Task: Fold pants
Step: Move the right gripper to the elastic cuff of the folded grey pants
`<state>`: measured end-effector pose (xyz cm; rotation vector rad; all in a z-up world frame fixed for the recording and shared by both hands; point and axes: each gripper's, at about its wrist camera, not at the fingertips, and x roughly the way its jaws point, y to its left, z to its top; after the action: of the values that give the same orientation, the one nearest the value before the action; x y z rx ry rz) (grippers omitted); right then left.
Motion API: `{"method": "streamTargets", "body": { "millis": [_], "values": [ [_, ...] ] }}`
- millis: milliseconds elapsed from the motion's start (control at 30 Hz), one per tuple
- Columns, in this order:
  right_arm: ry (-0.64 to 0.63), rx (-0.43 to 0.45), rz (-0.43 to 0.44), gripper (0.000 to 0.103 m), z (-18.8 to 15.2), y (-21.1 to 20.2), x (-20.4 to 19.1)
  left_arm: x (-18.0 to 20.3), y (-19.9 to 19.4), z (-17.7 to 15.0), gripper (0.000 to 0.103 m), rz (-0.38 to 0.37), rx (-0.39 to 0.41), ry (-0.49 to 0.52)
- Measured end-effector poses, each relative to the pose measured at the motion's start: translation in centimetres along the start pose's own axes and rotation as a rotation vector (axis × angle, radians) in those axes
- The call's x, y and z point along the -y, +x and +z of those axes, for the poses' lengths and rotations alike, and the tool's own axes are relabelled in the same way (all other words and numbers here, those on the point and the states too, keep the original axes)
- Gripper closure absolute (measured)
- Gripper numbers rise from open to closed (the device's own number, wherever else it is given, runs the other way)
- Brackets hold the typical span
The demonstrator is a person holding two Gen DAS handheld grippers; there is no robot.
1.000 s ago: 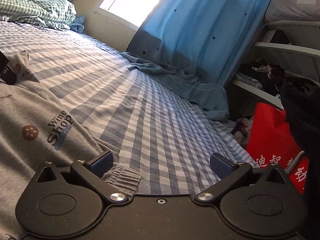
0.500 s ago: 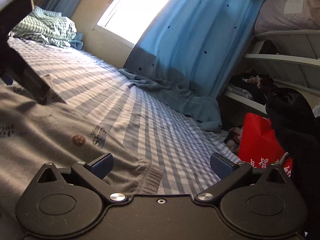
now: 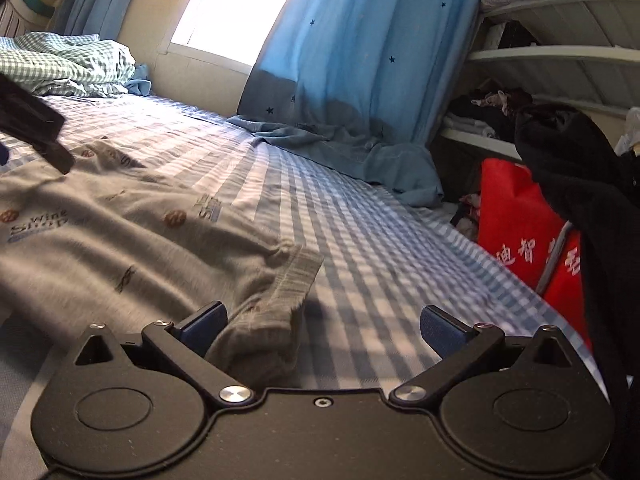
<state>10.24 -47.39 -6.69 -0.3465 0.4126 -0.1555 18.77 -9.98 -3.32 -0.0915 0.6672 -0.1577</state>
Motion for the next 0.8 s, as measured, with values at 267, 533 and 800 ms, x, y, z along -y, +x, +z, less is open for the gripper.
{"method": "streamTargets", "body": {
  "millis": [267, 533, 800],
  "values": [
    [0.050, -0.005, -0.001, 0.001, 0.1, -1.2, 0.2, -2.2, -3.5, -3.6, 0.000, -0.024, 0.039, -0.037],
    [0.125, 0.018, 0.185, 0.001, 4.4, 1.9, 1.9, -2.2, -3.5, -3.9, 0.000, -0.026, 0.053, -0.036],
    [-0.125, -0.097, 0.173, 0.001, 7.1, 8.0, -2.8, -2.8, -3.7, -4.2, 0.000, -0.054, 0.068, -0.074]
  ]
}}
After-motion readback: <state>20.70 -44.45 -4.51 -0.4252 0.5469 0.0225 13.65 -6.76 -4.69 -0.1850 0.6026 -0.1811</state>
